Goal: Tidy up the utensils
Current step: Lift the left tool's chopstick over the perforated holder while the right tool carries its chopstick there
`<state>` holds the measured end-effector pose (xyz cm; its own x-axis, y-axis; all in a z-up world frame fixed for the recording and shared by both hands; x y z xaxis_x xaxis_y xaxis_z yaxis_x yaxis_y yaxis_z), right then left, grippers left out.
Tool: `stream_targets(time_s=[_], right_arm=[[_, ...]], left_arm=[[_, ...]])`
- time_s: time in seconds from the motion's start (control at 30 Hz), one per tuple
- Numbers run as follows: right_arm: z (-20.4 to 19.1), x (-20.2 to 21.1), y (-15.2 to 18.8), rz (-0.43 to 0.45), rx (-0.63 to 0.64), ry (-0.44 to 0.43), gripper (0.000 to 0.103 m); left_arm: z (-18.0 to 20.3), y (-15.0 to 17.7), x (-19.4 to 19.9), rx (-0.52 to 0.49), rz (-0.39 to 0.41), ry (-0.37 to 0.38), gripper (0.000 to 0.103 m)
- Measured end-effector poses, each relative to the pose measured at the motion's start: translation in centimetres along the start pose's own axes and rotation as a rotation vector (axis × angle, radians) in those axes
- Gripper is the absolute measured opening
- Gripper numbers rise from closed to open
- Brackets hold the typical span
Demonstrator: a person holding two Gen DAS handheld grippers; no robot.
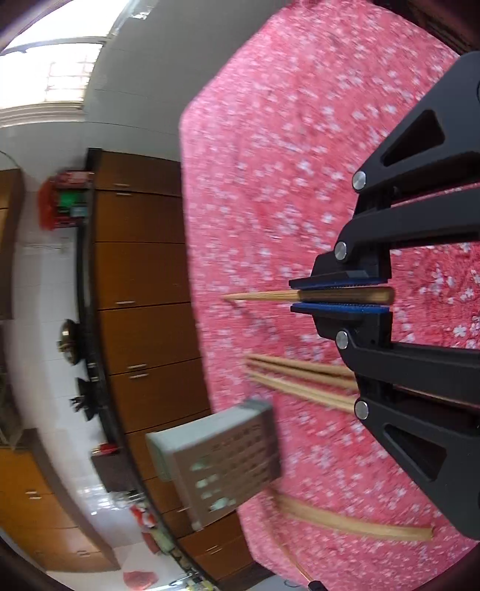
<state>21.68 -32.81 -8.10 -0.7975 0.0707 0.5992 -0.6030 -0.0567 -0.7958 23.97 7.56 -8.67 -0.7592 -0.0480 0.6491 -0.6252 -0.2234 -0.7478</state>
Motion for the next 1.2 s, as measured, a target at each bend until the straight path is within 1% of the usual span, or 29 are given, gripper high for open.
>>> stream_targets(time_s=[0.1,0.23,0.37,0.43,0.5,0.63,0.73,0.77,0.87,0.97,1.07,1.2], right_arm=[[0.5,2.1,-2.8,0.078,-0.010,0.005,0.008],[1.0,3.5,-5.2,0.141,-0.013,0.013,0.008],[1.1,3.5,-6.8,0.162,-0.015,0.015,0.008],[1.1,3.9,-8.3,0.182,-0.034,0.000,0.008],[1.0,5.0,-10.4,0.224,-0.051,-0.020,0.008],[0.2,8.2,-15.3,0.345,-0.064,-0.063,0.008],[-1.3,11.0,-19.0,0.453,-0.071,-0.112,0.008],[-1.7,11.5,-19.5,0.474,-0.072,-0.122,0.008],[-3.4,12.5,-21.2,0.533,-0.074,-0.156,0.008],[-5.1,11.8,-21.8,0.552,-0.046,-0.167,0.008],[-6.4,10.0,-21.4,0.530,-0.018,-0.167,0.008],[-6.9,7.2,-20.1,0.462,-0.021,-0.175,0.008]], left_arm=[[0.3,-3.5,2.4,0.040,0.087,0.041,0.008],[0.8,-7.2,4.2,0.064,0.164,0.060,0.008],[1.5,-9.3,5.0,0.051,0.197,0.052,0.008],[1.9,-10.2,5.6,0.049,0.213,0.056,0.008],[2.8,-12.0,6.8,0.056,0.246,0.087,0.008],[5.2,-15.0,9.5,0.054,0.309,0.148,0.008],[7.7,-17.1,11.6,0.067,0.349,0.225,0.008],[8.8,-17.6,12.1,0.072,0.358,0.256,0.008],[11.4,-18.2,12.7,0.064,0.368,0.314,0.008],[14.1,-17.7,12.1,0.031,0.358,0.350,0.008],[16.4,-16.4,10.4,0.005,0.317,0.374,0.008],[17.9,-14.7,7.8,-0.015,0.259,0.386,0.008]])
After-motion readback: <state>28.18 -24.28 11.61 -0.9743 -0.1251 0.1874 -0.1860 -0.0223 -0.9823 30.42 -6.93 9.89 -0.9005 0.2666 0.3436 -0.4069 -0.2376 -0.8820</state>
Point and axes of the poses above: each gripper's, at about its wrist camera, not at the fingertips, and x roughly against the way its jaws point, z to its right, y to its underside, the point moved 10 cm from there along -x, roughly the way its jaws point, and after that the axes turned 12 degrees about x, right-handed, at the moved point
